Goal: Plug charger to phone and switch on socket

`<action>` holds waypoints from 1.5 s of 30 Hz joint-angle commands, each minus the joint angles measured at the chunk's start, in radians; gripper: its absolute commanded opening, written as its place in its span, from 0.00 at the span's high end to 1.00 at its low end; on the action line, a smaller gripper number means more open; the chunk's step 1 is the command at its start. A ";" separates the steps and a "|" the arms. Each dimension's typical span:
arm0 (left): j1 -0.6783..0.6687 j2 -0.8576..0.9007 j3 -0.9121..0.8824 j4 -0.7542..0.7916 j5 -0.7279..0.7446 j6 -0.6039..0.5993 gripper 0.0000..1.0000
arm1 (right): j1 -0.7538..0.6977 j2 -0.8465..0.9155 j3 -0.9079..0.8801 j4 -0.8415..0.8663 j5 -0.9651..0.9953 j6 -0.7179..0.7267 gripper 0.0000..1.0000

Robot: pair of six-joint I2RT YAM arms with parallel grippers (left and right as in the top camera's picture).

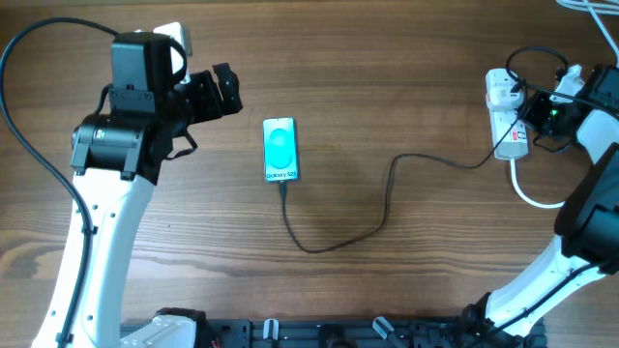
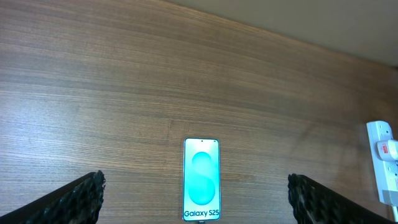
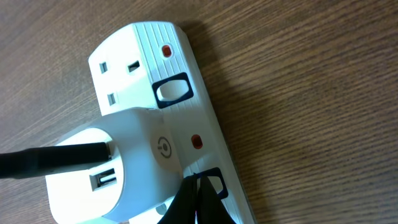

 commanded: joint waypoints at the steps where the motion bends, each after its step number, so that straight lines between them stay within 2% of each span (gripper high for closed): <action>1: 0.003 -0.007 -0.001 0.003 -0.017 -0.002 0.00 | 0.062 0.035 -0.019 -0.039 0.011 -0.023 0.95; 13: 0.003 -0.007 -0.001 0.003 -0.017 -0.002 0.00 | 0.055 0.029 -0.009 -0.083 0.004 0.028 0.96; 19: 0.003 -0.007 -0.001 0.003 -0.017 -0.002 0.00 | 0.002 -0.092 -0.008 -0.083 0.129 0.184 0.96; 25: 0.003 -0.007 -0.001 0.003 -0.016 -0.002 0.00 | -0.017 -0.190 -0.008 -0.087 0.129 0.189 0.96; 33: 0.003 -0.007 -0.001 0.003 -0.017 -0.002 0.00 | -0.017 -0.145 -0.019 -0.070 0.173 0.185 0.96; 37: 0.003 -0.007 -0.001 0.003 -0.017 -0.002 0.00 | -0.017 -0.082 -0.019 -0.017 0.066 0.135 0.96; 45: 0.003 -0.007 -0.001 0.003 -0.017 -0.002 0.00 | -0.013 -0.005 -0.019 0.025 0.021 0.100 0.96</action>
